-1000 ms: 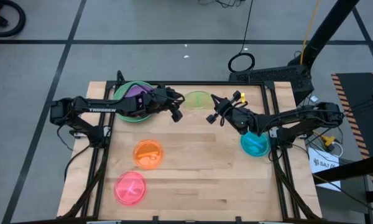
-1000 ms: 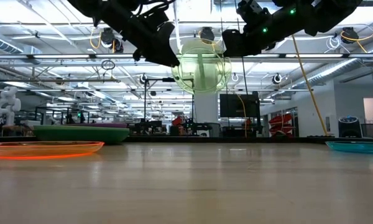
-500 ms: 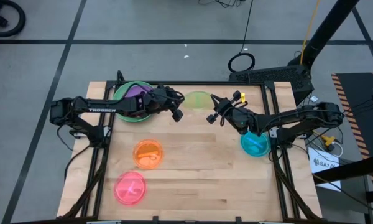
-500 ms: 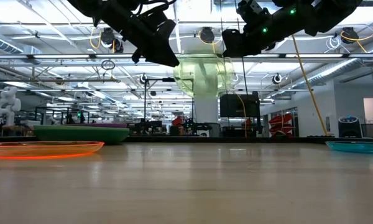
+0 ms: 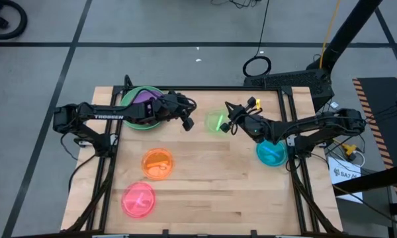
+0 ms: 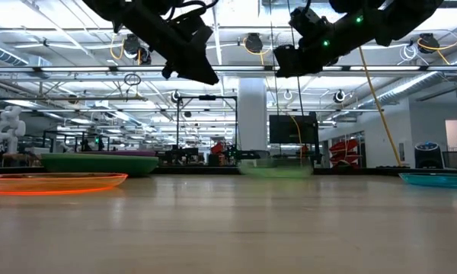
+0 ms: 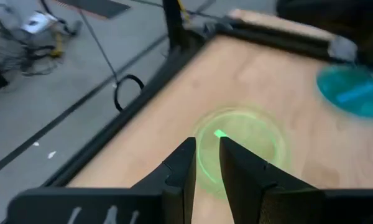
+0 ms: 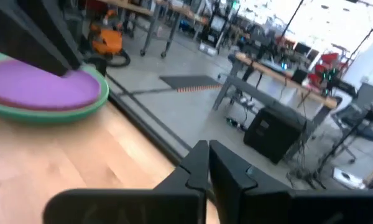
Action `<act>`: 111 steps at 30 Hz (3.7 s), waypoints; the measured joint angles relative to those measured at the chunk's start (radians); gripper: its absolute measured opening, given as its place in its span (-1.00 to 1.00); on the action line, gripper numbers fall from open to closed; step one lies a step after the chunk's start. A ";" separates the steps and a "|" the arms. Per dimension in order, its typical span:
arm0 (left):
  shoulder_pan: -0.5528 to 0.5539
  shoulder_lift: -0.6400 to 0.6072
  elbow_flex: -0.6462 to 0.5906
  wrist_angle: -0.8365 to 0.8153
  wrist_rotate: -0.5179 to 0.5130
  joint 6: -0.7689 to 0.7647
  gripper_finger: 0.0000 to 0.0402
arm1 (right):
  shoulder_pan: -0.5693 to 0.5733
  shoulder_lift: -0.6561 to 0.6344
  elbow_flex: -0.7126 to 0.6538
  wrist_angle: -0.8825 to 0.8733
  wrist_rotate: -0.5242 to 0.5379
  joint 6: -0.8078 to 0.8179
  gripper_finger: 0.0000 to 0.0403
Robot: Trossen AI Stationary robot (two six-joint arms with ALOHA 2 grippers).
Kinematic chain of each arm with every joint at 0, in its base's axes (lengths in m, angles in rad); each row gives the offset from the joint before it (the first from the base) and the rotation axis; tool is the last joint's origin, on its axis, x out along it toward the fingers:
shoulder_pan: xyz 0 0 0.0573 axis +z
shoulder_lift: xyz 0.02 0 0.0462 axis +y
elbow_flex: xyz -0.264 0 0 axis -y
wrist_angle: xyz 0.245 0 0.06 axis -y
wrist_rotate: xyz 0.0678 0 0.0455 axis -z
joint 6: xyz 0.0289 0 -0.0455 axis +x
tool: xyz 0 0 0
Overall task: Stack plastic plates
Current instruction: Stack the transparent green plate on top of the violet plate
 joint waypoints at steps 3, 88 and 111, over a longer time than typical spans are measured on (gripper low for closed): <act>0.000 0.000 0.000 -0.077 0.050 0.068 -0.62 | -0.025 -0.007 0.000 -0.054 -0.008 0.082 -0.99; 0.208 0.611 0.459 -0.276 0.417 -0.152 -0.83 | -0.450 -0.013 0.025 -0.866 -0.606 0.558 -0.37; 0.197 0.635 0.467 -0.268 0.340 -0.152 -0.22 | -0.450 -0.013 0.025 -0.893 -0.608 0.585 -0.37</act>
